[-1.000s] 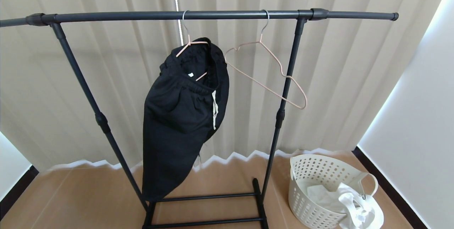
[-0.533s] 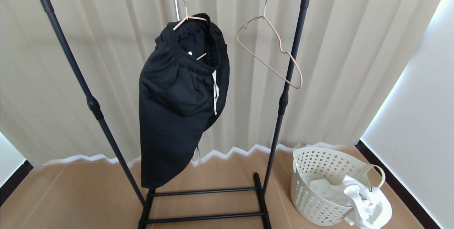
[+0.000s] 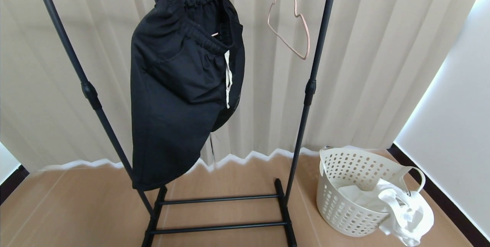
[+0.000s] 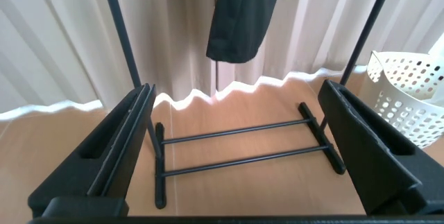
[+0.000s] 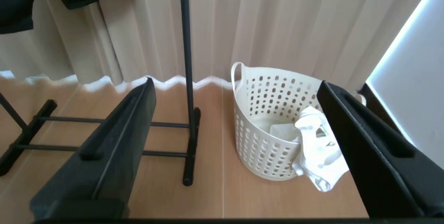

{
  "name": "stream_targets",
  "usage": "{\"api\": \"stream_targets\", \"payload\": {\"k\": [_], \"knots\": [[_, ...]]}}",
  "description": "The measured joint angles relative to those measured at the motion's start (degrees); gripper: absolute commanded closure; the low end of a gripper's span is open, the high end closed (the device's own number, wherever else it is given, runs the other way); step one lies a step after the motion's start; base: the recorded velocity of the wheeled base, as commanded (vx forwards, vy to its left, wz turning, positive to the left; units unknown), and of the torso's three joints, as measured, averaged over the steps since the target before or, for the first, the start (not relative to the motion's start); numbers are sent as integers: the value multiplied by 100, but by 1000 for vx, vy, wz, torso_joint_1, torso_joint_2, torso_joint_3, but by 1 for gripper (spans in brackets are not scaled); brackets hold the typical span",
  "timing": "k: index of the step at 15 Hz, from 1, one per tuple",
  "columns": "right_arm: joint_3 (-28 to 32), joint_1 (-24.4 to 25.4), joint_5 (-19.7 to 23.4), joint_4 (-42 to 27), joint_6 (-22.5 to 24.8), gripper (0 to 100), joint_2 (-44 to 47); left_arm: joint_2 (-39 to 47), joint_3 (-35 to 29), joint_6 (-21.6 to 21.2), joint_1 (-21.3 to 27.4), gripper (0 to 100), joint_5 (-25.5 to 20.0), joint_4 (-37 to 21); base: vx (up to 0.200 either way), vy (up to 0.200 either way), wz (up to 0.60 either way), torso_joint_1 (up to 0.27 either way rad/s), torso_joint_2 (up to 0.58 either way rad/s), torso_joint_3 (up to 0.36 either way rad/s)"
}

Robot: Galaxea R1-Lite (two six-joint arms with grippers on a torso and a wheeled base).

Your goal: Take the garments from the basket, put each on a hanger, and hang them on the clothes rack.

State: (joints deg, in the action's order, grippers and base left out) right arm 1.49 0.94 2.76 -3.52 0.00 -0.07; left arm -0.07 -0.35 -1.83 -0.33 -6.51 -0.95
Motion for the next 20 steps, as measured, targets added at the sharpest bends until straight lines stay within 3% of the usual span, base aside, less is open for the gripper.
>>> {"api": "stream_targets", "payload": {"k": [3, 7, 13, 15, 20], "knots": [[0, 0, 2, 0, 5, 0, 0, 0, 0, 0, 2, 0, 0, -2, 0, 0, 0, -36, 432, 395], [0, 0, 4, 2, 13, 0, 0, 0, 2, 0, 2, 0, -2, -2, 0, 0, 0, -8, 113, 108], [0, 0, 11, -4, 16, 0, 0, 0, 0, -2, 0, 0, -6, -2, 0, 0, -600, 1, 10, 13], [0, 0, 11, 5, 16, 0, 0, 0, 0, -2, 2, 0, -6, -2, 0, 0, 0, 0, 0, 0], [0, 2, 11, -6, 22, 0, 0, 0, 0, -2, -2, 0, -6, 0, 80, -200, 0, 6, 3, 1]]}}
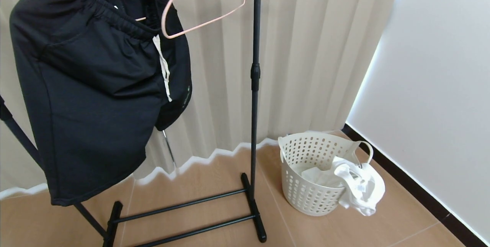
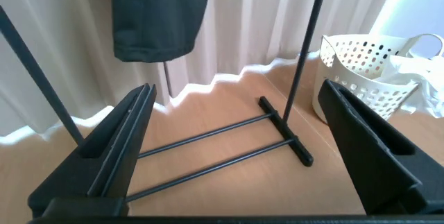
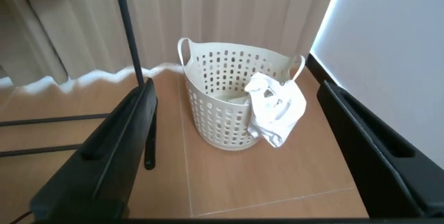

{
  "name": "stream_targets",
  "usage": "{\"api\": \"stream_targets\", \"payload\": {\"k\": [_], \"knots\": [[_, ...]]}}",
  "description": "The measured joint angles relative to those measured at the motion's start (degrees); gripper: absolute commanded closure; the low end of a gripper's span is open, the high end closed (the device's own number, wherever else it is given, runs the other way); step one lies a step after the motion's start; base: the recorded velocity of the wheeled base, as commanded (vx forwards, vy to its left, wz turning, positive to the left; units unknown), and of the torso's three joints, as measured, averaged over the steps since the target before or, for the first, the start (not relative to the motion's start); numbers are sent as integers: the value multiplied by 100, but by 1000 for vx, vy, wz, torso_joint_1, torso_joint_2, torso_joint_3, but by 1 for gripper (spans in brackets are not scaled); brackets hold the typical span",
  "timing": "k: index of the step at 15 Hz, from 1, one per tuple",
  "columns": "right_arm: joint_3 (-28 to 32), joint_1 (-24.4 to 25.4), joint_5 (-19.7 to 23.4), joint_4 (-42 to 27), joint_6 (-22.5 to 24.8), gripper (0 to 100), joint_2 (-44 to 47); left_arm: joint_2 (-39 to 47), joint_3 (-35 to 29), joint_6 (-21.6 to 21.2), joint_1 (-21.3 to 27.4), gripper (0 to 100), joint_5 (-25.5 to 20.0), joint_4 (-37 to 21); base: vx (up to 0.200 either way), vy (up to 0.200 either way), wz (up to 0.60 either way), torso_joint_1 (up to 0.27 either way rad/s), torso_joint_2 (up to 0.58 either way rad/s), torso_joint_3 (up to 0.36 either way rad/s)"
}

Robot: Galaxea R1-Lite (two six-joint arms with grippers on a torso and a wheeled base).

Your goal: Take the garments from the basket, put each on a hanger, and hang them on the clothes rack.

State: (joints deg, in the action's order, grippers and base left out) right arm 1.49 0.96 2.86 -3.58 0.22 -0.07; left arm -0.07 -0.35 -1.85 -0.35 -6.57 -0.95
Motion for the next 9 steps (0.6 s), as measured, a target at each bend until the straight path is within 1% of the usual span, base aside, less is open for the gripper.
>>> {"api": "stream_targets", "payload": {"k": [4, 7, 9], "knots": [[0, -2, 0, 6, 0, 0, 0, 0, 0, 0, 2, 0, 0, 0, 200, -200, 0, 0, 2, 1], [0, 0, 0, 6, 2, 0, 0, 0, 2, 0, 2, 0, -2, -5, 200, 0, 0, 4, 2, 2], [0, -4, 0, 11, 2, 0, 0, 0, 0, 2, 2, 0, 0, -2, 0, -200, 0, 2, 2, 0]]}}
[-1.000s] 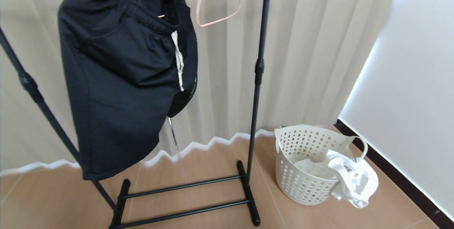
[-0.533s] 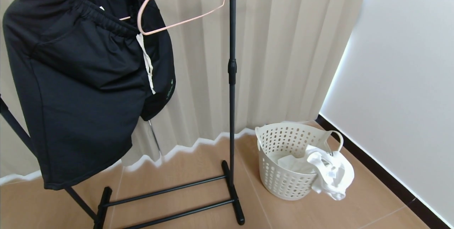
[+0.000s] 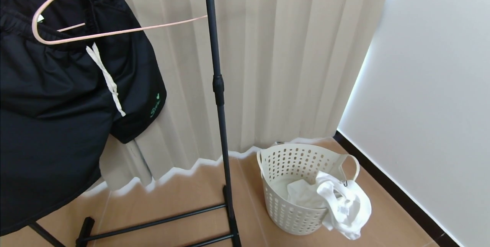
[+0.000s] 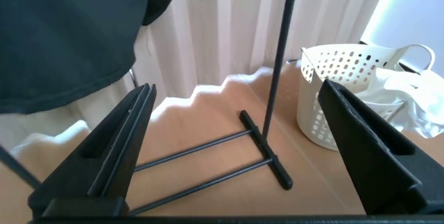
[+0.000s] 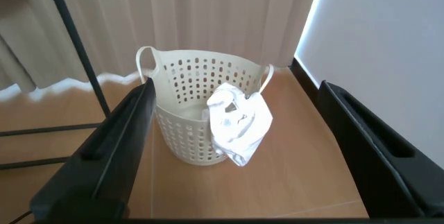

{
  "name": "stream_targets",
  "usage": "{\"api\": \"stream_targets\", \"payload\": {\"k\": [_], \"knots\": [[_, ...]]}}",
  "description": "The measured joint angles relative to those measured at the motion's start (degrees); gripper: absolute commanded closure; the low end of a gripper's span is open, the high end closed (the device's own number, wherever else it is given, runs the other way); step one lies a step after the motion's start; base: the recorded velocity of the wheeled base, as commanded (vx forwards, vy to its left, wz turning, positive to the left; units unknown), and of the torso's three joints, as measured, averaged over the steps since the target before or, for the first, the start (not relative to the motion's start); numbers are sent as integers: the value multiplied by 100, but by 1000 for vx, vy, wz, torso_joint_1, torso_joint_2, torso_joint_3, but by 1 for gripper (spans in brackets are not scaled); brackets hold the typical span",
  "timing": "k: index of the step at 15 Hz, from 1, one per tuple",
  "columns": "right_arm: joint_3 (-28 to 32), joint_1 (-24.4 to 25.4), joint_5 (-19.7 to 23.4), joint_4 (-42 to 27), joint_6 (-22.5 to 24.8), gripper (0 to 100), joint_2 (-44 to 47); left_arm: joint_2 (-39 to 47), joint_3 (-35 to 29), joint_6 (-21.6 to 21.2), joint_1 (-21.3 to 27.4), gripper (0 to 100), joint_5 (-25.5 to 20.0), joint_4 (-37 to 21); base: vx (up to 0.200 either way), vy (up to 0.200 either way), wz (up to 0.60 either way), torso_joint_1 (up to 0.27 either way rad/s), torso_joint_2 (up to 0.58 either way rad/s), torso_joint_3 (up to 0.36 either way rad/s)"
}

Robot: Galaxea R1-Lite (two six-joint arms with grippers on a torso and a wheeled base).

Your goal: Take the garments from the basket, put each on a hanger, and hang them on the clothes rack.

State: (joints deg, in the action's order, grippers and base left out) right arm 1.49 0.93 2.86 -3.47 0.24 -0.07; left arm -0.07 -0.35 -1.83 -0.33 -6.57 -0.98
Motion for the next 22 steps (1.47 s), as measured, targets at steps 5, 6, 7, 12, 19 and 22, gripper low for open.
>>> {"api": "stream_targets", "payload": {"k": [5, 6, 7, 12, 19, 22], "knots": [[0, 4, 0, -7, -2, 0, 0, 0, -2, 6, -2, 0, 4, 11, 0, -40, -360, 4, 49, 49], [0, 1, 2, 4, 0, 0, 0, 0, 0, 6, 4, 0, 11, -2, 0, 0, -600, 2, 139, 144], [0, -2, 2, -5, 0, 0, 0, 0, 9, 9, 2, 0, 9, -15, 0, 0, -600, 2, 7, -2], [-4, 1, -2, -7, 0, 0, 0, 0, 0, 6, 0, 0, 9, 2, 0, 0, 0, 3, 57, 59], [0, 0, 2, 0, 0, 0, 0, 0, 0, 16, 2, 0, 9, -2, 0, -57, 0, 2, 0, 1], [0, 0, 4, 4, 0, 0, 0, 0, 0, 11, 4, 0, 12, -2, 0, 0, 0, 0, 0, 0]]}}
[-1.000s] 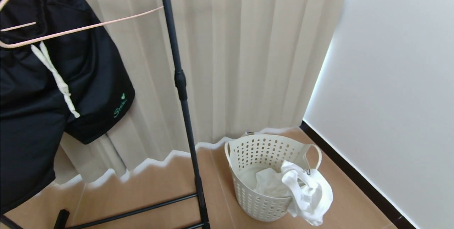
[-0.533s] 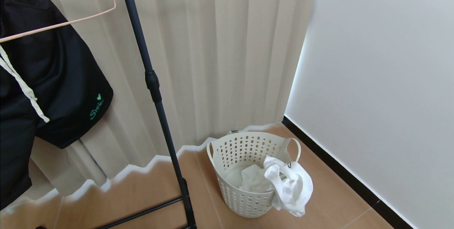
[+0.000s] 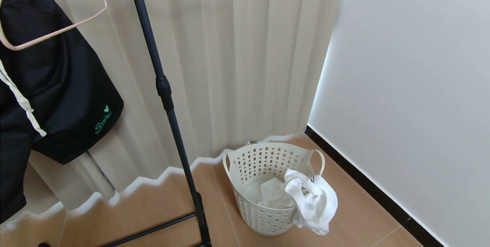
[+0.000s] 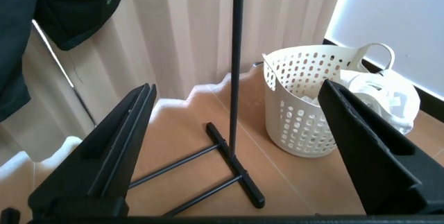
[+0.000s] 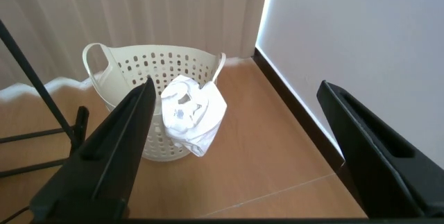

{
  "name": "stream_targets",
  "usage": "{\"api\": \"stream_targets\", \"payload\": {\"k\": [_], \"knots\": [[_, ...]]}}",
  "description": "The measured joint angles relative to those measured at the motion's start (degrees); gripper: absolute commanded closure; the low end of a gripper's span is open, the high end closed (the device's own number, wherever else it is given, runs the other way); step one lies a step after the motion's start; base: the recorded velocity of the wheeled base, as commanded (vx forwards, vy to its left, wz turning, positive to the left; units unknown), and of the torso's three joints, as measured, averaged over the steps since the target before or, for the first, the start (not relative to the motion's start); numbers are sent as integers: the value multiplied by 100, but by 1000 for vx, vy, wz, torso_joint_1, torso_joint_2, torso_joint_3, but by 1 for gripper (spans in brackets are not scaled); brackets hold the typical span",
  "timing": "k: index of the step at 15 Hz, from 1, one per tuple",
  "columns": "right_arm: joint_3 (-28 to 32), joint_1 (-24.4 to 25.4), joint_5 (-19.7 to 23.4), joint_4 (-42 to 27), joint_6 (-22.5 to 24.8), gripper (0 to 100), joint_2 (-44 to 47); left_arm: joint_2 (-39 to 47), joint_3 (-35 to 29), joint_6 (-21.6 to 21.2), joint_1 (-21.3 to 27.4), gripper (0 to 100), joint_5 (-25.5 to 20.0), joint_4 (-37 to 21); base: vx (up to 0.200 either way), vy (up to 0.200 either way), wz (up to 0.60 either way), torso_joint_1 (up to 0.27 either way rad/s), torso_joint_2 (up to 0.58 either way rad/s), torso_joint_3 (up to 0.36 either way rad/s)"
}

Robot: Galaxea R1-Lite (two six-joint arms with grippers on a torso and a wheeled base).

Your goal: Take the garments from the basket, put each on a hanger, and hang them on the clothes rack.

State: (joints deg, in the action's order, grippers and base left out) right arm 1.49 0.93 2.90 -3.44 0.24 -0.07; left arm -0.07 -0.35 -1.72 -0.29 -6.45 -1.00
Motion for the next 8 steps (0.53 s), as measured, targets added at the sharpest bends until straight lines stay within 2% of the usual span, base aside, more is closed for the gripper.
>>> {"api": "stream_targets", "payload": {"k": [5, 8], "knots": [[0, 1, -4, -9, 5, 0, 0, 0, 0, -13, -1, 0, -4, 5, 0, 0, 0, 0, 0, -12], [0, 0, -1, -6, 2, 0, 0, 0, 0, -6, 0, 0, -4, 2, 0, 0, 0, 6, 4, -155]]}}
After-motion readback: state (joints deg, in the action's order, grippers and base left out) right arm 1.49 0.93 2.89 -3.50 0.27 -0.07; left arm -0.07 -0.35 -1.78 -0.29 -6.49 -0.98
